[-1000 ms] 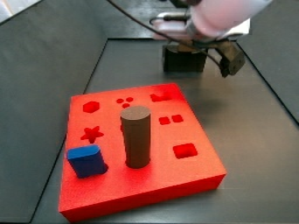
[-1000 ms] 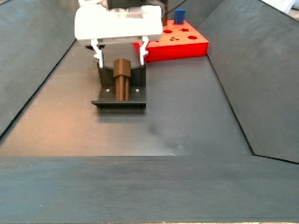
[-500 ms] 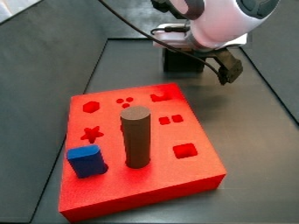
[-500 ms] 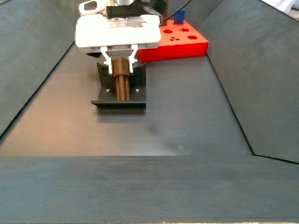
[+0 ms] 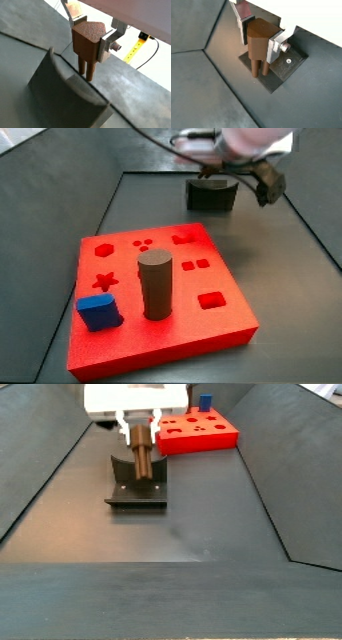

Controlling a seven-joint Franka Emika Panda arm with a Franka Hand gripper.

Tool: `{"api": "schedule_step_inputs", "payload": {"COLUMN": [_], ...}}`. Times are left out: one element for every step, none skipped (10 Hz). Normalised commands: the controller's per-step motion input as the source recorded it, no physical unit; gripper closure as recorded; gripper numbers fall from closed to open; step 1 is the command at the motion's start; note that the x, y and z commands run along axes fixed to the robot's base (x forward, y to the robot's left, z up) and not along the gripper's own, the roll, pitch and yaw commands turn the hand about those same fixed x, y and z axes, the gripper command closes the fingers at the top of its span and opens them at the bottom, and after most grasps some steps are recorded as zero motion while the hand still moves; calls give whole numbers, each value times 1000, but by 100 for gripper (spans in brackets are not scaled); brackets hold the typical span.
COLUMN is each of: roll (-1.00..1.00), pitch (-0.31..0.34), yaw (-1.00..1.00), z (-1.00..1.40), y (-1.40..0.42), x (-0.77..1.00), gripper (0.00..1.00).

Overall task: Pick up the 3 prong object. Move up. Place the 3 prong object on the fixture. Regrasp the 3 prong object. Move to above the board. Insert the 3 prong object.
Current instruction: Move to above the board.

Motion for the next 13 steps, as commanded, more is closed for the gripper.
{"api": "schedule_step_inputs", "payload": {"roll": [-32,-26,-25,-29,-37,-41,-38,-32,-37,-39,-40,-44,-46], "pitch": [-79,-50,-26,3,17,57,71,87,97,96,90,86,81], "yaw": [13,-20,-40,-54,-56,-44,-38,-21,3,22,38,53,58], "z": [1000,1000,1000,1000,1000,1000,1000,1000,1000,1000,1000,1000,1000], "y": [-90,-86,-83,-77,-74,-69,-67,-64,-59,-56,-52,-46,-46], "x": [-125,-120,-118,-114,-113,-109,-107,-102,-99,-96,-91,-84,-75], "gripper": [100,100,100,100,100,100,100,100,100,100,100,100,100]}}
